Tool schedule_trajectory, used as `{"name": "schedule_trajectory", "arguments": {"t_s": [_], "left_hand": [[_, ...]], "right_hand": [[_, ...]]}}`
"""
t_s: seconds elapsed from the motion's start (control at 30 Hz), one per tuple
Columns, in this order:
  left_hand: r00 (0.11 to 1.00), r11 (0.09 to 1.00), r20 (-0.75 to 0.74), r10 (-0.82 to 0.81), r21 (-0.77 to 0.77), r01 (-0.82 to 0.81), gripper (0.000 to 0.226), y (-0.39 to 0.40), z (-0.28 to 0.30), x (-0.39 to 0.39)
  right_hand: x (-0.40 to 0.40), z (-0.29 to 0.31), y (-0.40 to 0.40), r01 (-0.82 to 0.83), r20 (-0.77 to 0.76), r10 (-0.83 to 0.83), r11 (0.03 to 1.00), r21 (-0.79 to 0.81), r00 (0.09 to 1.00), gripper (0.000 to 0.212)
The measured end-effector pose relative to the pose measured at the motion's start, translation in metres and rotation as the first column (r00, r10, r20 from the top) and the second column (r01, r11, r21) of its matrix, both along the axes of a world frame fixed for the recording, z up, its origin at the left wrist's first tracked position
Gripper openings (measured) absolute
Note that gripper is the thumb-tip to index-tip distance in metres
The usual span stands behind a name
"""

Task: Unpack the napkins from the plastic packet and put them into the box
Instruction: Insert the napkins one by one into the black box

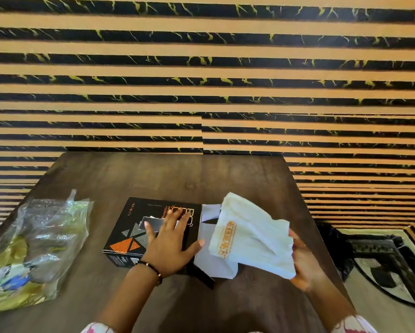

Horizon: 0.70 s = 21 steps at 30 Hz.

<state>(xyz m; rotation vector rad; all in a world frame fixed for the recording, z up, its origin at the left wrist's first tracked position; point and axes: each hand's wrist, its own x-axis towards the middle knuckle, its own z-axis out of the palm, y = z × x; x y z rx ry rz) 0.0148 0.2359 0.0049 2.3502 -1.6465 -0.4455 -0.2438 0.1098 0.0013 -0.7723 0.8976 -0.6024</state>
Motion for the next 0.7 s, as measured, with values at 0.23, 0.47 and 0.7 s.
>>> {"name": "schedule_trajectory", "arguments": {"t_s": [0.23,0.47,0.7], "left_hand": [[0.987,0.999,0.159,0.033,-0.038,-0.027,0.084,0.003,-0.012,-0.009],[0.975,0.994,0.22,0.037,-0.111,-0.013,0.066,0.006,-0.023,-0.011],[0.99,1.0,0.138,-0.001,0.008,0.0,0.104,0.012,-0.01,-0.01]], "right_hand": [[0.01,-0.018,-0.003,-0.169,-0.23,0.147,0.982,-0.078,0.962,0.022],[0.031,-0.016,-0.008,-0.197,-0.41,0.131,0.973,-0.123,0.903,0.031],[0.062,0.002,-0.025,-0.316,-0.458,0.189,0.923,-0.22,0.869,0.025]]}}
